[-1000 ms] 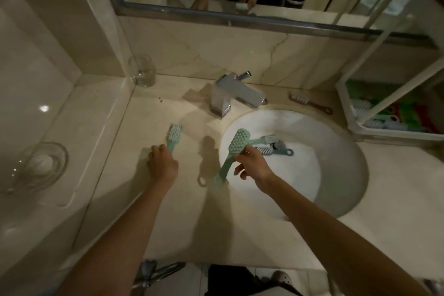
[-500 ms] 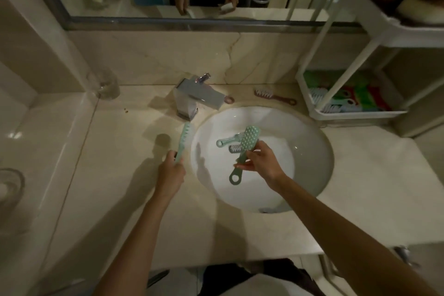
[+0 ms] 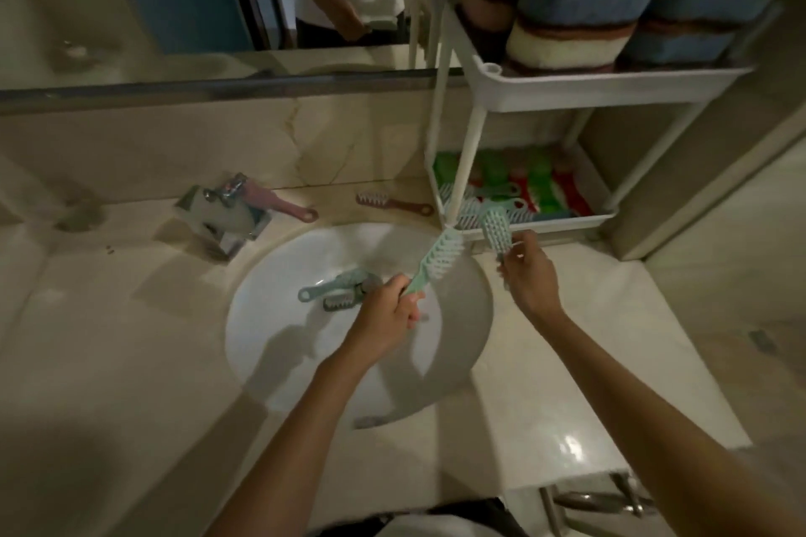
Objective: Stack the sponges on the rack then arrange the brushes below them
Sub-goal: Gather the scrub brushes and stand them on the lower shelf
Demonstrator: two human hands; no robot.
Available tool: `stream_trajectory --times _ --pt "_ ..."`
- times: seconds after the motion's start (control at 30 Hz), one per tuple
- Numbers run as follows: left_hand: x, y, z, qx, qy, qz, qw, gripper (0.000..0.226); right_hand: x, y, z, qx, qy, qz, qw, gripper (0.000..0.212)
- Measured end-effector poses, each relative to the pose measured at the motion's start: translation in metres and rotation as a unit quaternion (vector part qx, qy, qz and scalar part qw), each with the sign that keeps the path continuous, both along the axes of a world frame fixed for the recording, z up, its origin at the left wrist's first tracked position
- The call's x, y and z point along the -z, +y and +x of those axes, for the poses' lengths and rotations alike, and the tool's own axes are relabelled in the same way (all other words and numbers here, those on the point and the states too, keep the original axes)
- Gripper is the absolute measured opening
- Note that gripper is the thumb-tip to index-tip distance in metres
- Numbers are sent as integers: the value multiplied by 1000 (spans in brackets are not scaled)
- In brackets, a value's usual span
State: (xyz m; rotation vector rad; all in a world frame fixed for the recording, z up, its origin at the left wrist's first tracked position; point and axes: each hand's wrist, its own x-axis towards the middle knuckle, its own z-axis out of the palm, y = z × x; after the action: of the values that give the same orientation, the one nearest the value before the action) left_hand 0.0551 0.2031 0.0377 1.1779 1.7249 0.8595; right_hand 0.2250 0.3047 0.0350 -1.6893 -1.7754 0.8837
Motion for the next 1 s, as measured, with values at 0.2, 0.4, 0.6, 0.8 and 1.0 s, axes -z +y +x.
stream_trajectory --times 0.2,0.4,0.6,0.8,1.0 --pt "-3 69 71 -14 16 -51 998 12 -13 94 47 -38 -107 92 989 22" --pt "-5 104 93 -91 6 -77 993 23 -7 158 44 -127 -189 76 971 29" --pt "-1 120 94 -153 -9 -101 983 26 7 179 31 -157 -230 34 960 32" --pt "4 128 95 -162 -39 -93 982 29 20 189 23 -133 -192 -31 972 38" --pt "10 134 95 -168 -50 -87 981 28 16 189 22 -160 -198 -44 966 28"
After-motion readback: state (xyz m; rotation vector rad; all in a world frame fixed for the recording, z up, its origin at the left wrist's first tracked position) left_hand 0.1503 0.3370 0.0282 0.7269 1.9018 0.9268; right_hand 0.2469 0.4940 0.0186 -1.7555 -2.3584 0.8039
